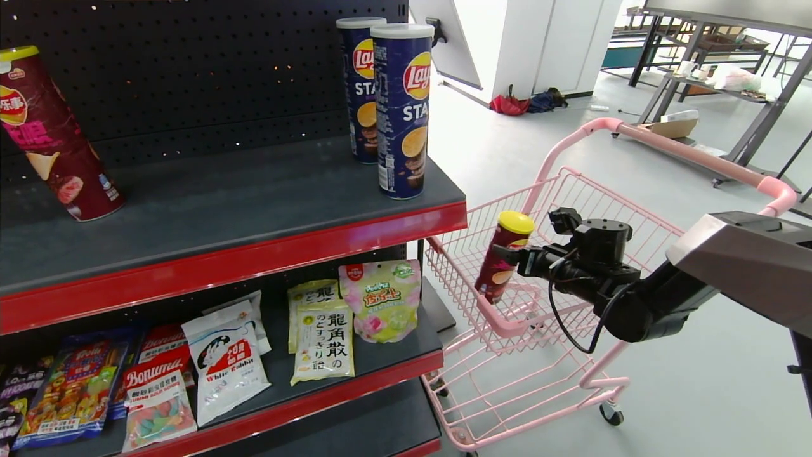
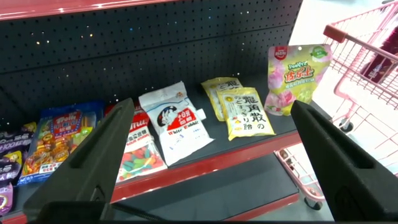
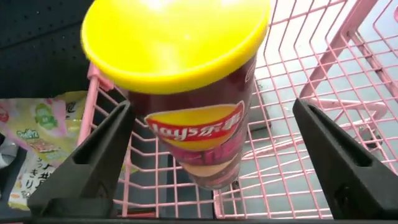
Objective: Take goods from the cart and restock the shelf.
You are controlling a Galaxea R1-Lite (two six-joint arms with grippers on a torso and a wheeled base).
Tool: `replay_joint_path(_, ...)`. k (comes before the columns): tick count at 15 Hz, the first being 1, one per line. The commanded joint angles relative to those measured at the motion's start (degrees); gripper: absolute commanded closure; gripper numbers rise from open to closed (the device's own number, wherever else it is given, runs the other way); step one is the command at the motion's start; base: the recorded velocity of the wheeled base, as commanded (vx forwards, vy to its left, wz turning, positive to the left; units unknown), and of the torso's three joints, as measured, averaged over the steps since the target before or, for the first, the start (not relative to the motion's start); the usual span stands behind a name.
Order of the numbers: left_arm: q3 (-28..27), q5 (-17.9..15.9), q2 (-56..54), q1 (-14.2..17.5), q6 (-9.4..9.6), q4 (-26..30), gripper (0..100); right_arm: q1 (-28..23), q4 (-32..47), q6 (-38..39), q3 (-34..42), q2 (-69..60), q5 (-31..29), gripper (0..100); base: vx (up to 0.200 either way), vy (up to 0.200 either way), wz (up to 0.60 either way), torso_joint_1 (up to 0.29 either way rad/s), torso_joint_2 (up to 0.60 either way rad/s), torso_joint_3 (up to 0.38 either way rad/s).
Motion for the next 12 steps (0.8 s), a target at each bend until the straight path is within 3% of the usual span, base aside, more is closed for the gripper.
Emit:
replay_joint_path(1, 0.01, 0.01, 0.05, 0.02, 0.00, 0.00, 0, -0.10, -0.02, 0.01, -2.22, 1.91, 0.02, 0, 0.000, 0.000, 0.00, 0.000, 0.00, 0.000)
replay_joint_path(9, 0.01, 0.01, 0.05, 0.02, 0.09, 0.00, 0, 0.43, 0.24, -0.08, -7.58, 5.17, 0.02, 0, 0.000, 0.000, 0.00, 0.000, 0.00, 0.000)
replay_joint_path(10, 0.01, 0.01, 0.05, 0.02, 0.09, 0.00, 0, 0.96, 0.15, -0.08, -8.28, 5.69, -0.07, 100, 0.000, 0.000, 0.00, 0.000, 0.00, 0.000)
replay_joint_path(12, 0.01, 0.01, 0.05, 0.02, 0.09, 0.00, 0, 1.22, 0.24, -0.16, -8.72, 5.78, -0.07, 100, 0.000, 0.000, 0.00, 0.000, 0.00, 0.000)
